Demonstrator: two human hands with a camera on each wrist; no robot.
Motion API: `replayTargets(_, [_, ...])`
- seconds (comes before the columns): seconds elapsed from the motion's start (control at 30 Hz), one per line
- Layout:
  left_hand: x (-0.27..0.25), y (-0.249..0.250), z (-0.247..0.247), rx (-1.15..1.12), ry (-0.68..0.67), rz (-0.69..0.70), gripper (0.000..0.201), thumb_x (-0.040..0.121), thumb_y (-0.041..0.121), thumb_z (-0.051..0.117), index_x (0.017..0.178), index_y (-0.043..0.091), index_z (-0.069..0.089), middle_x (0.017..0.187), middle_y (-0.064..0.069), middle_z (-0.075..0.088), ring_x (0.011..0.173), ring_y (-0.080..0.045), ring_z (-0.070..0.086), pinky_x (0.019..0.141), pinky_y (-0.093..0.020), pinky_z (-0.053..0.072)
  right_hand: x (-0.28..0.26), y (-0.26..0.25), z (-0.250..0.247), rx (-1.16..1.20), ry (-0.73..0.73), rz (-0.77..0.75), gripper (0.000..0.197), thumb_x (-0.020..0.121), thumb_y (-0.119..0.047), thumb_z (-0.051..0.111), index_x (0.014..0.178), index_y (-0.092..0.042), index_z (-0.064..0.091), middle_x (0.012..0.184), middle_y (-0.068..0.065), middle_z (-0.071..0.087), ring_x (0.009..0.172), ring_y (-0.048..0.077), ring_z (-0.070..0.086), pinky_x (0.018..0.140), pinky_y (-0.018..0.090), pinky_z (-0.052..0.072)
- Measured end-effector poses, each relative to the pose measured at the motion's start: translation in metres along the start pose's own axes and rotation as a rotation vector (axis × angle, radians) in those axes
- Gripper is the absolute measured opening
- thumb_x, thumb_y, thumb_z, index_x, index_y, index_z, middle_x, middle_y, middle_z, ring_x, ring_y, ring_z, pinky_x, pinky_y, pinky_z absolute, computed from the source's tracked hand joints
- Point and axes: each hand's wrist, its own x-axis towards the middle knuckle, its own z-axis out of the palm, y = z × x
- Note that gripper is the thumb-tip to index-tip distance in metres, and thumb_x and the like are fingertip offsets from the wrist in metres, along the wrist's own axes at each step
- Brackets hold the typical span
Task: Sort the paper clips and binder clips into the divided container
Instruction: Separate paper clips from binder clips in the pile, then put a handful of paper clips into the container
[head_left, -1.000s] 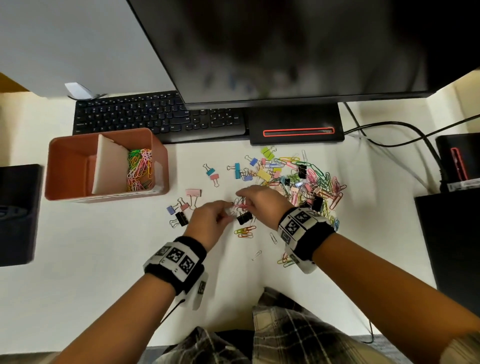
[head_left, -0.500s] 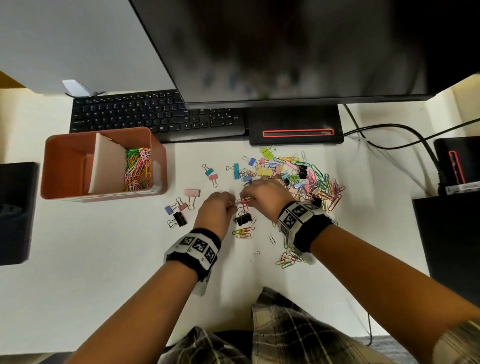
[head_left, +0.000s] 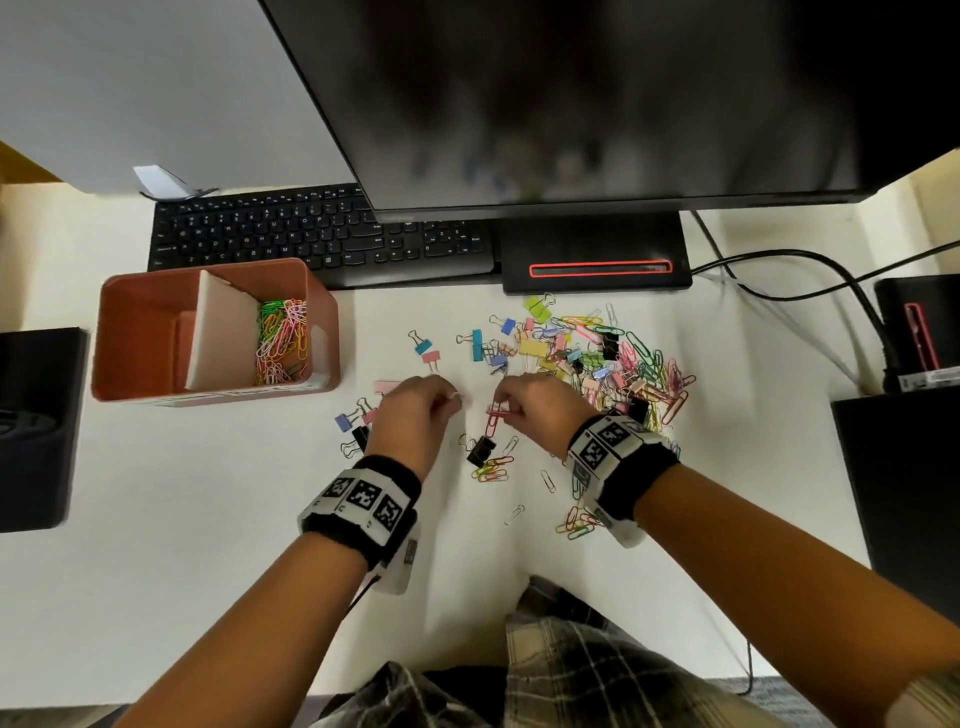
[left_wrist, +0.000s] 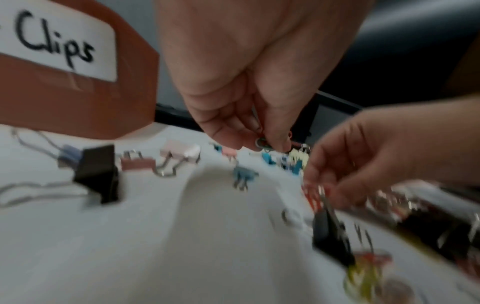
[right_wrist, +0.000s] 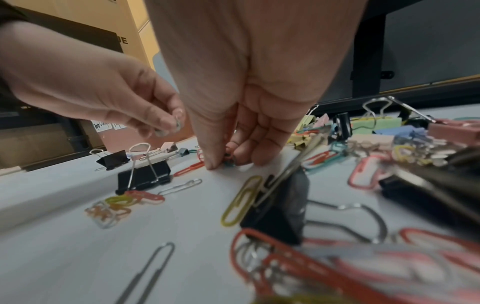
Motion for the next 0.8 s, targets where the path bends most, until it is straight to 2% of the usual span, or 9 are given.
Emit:
replayTargets(0.1, [-0.003,0.002,-0.036,-0.103,0.086,-0.051,0.003,0.083,0.011,0.066,0.085,0.010,0.066,0.085,-0.002,0.068,0.075,-0.013,0.061,0.070,-0.020,0.049,-0.001,-0.004,-0.004,-0.044,-0.039,-0.008,0.020,0.090,-0.016,0.051,0.106,-0.011,0.062,0.106,0.010,0.062,0.098,0.026,0.057,0.084,0.036,0.048])
replayTargets(0.17, [-0.003,0.000,-0.065,-0.177,0.131,-0.094,0.002,0.084,0.009,0.065,0.084,0.010,0.063,0.083,-0.001,0.065,0.071,-0.006,0.059,0.060,-0.007,0.047,-0.002,-0.013,-0.009,-0.038,-0.012,-0.033,0.019,0.091,-0.018,0.050,0.104,-0.011,0.063,0.105,0.010,0.062,0.096,0.026,0.057,0.084,0.036,0.048])
replayTargets(0.23, [-0.001,-0.008,-0.094,-0.190,0.187,-0.129,0.004,0.085,0.011,0.064,0.088,0.012,0.061,0.083,0.002,0.064,0.071,-0.006,0.058,0.055,-0.005,0.044,-0.002,-0.032,-0.019,-0.003,0.060,-0.079,0.017,0.091,-0.018,0.052,0.103,-0.012,0.063,0.104,0.007,0.063,0.093,0.022,0.057,0.083,0.035,0.048])
replayTargets(0.33, [0.009,-0.029,-0.129,-0.118,0.264,-0.184,0.016,0.084,0.013,0.066,0.098,0.014,0.059,0.078,0.005,0.061,0.067,-0.006,0.056,0.061,-0.010,0.039,0.008,-0.077,-0.035,0.047,0.188,-0.166,0.018,0.089,-0.018,0.055,0.105,-0.017,0.062,0.102,0.004,0.063,0.089,0.019,0.056,0.083,0.033,0.049])
replayTargets(0.43, [0.026,-0.052,-0.149,-0.055,0.265,-0.239,0.025,0.081,0.019,0.070,0.102,0.010,0.060,0.088,-0.004,0.064,0.076,-0.013,0.057,0.074,-0.021,0.043,0.038,-0.133,-0.044,0.107,0.262,-0.225,0.014,0.087,-0.021,0.058,0.100,-0.019,0.062,0.097,0.002,0.061,0.083,0.017,0.055,0.081,0.032,0.048])
replayTargets(0.53, [0.036,-0.067,-0.162,-0.009,0.249,-0.208,0.025,0.082,0.020,0.068,0.104,0.009,0.063,0.099,-0.008,0.068,0.087,-0.016,0.061,0.084,-0.024,0.045,0.068,-0.183,-0.045,0.143,0.281,-0.248,0.017,0.085,-0.016,0.061,0.102,-0.016,0.061,0.100,0.005,0.060,0.090,0.021,0.058,0.082,0.033,0.049])
replayTargets(0.67, [0.029,-0.075,-0.175,-0.022,0.350,-0.143,0.025,0.088,0.013,0.059,0.112,0.015,0.058,0.113,-0.005,0.064,0.098,-0.017,0.060,0.089,-0.025,0.044,0.085,-0.211,-0.035,0.183,0.279,-0.234,0.029,0.086,-0.020,0.062,0.113,-0.014,0.056,0.111,0.008,0.058,0.099,0.023,0.058,0.088,0.035,0.050])
replayTargets(0.73, [0.020,-0.071,-0.175,-0.053,0.375,-0.082,0.022,0.088,0.013,0.057,0.110,0.018,0.058,0.112,-0.002,0.063,0.095,-0.015,0.060,0.086,-0.026,0.047,0.079,-0.206,-0.029,0.224,0.315,-0.225,0.029,0.085,-0.026,0.063,0.112,-0.016,0.056,0.107,0.002,0.056,0.097,0.018,0.056,0.086,0.031,0.049])
replayTargets(0.8, [0.009,-0.060,-0.163,-0.098,0.368,0.009,0.021,0.086,0.011,0.058,0.106,0.018,0.059,0.105,0.000,0.063,0.085,-0.012,0.060,0.079,-0.024,0.049,0.067,-0.185,-0.023,0.260,0.381,-0.204,0.022,0.086,-0.026,0.060,0.107,-0.018,0.059,0.096,-0.006,0.051,0.087,0.011,0.053,0.082,0.026,0.045])
